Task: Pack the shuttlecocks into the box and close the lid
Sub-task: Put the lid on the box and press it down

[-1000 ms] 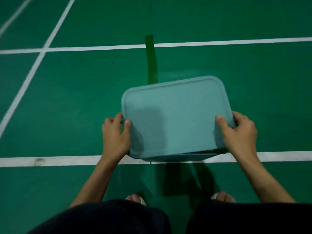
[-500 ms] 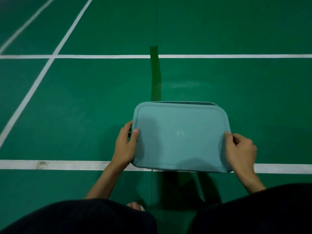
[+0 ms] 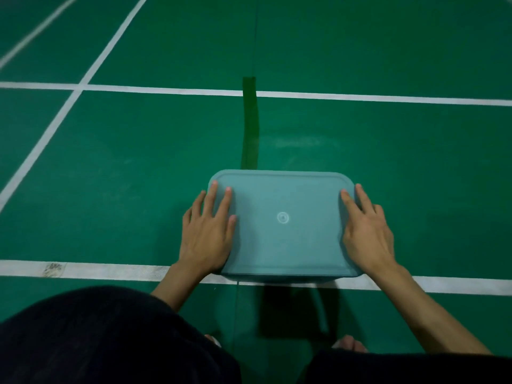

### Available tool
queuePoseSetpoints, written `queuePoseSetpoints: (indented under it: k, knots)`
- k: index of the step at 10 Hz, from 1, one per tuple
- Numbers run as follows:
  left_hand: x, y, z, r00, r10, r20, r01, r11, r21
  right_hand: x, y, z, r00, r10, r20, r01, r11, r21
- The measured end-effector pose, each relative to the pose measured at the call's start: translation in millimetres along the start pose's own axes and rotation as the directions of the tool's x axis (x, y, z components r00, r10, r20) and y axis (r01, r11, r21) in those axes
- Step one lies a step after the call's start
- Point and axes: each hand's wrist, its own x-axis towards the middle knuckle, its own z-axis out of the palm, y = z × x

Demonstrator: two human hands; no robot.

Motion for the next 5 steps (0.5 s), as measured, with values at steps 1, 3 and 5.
queuePoseSetpoints:
  k: [1, 3, 5]
  knots:
    - [5, -1, -1, 0.995, 0.025, 0.093, -0.035, 0.993, 0.112, 1, -2, -5, 0.997, -0.029, 0.066, 0.030, 0.999, -0.017]
    - [3, 5, -23, 0.954, 0.010, 0.301, -0.040, 0.995, 0.094, -6, -6, -8, 0.983, -0.022, 0.183, 0.028, 0.999, -0.028]
    - [22, -2, -79, 0.952, -0.031, 0.303, 0.182, 0.855, -0.485, -3, 12, -12, 0.990, 0.006, 0.140, -0.048, 0.954, 0.297]
